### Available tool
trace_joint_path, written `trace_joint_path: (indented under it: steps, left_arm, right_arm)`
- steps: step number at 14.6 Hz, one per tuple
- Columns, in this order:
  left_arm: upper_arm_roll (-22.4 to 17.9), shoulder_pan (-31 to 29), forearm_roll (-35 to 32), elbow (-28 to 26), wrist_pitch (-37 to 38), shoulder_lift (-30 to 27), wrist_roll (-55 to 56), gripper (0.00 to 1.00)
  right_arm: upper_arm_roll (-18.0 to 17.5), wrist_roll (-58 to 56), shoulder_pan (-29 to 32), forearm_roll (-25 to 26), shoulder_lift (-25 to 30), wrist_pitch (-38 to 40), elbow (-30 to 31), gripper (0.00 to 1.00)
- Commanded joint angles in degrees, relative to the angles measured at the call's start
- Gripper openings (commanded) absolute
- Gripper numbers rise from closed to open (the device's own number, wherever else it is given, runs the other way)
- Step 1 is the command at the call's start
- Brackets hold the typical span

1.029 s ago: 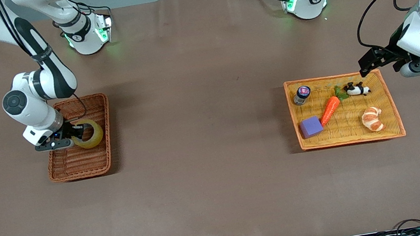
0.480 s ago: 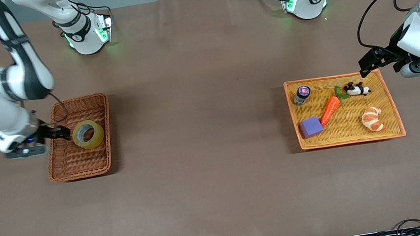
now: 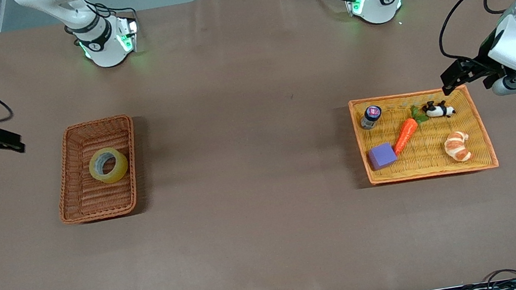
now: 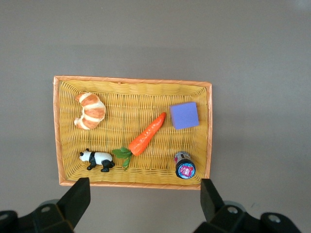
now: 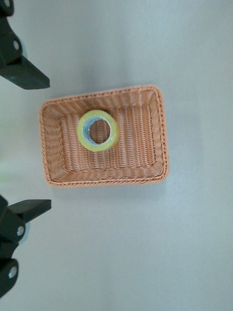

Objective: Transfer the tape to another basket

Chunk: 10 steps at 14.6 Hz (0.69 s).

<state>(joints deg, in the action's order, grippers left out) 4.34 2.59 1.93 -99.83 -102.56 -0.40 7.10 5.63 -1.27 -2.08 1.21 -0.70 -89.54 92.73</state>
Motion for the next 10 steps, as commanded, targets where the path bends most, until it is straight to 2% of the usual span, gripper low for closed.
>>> trace_joint_path:
  steps: [1, 3, 6, 10]
  left_arm:
    - [0.58, -0.74, 0.45, 1.04, 0.52, 0.22, 0.37, 1.0]
    - [0.58, -0.74, 0.45, 1.04, 0.61, 0.13, 0.37, 1.0]
    - [0.58, -0.74, 0.45, 1.04, 0.7, 0.05, 0.37, 1.0]
    - [0.58, -0.74, 0.45, 1.13, 0.79, 0.05, 0.29, 1.0]
  right_arm:
    - [-1.05, 3.8, 0.41, -0.68, -0.28, 4.8, -4.93, 1.0]
    - [-1.84, 4.26, 0.4, -0.68, 2.53, 6.13, -4.5, 1.0]
    - [-4.3, 4.26, 2.25, -0.68, 2.8, 6.31, -4.58, 1.0]
    - [-4.39, 4.08, 2.43, -0.68, 2.45, 6.31, -4.67, 1.0]
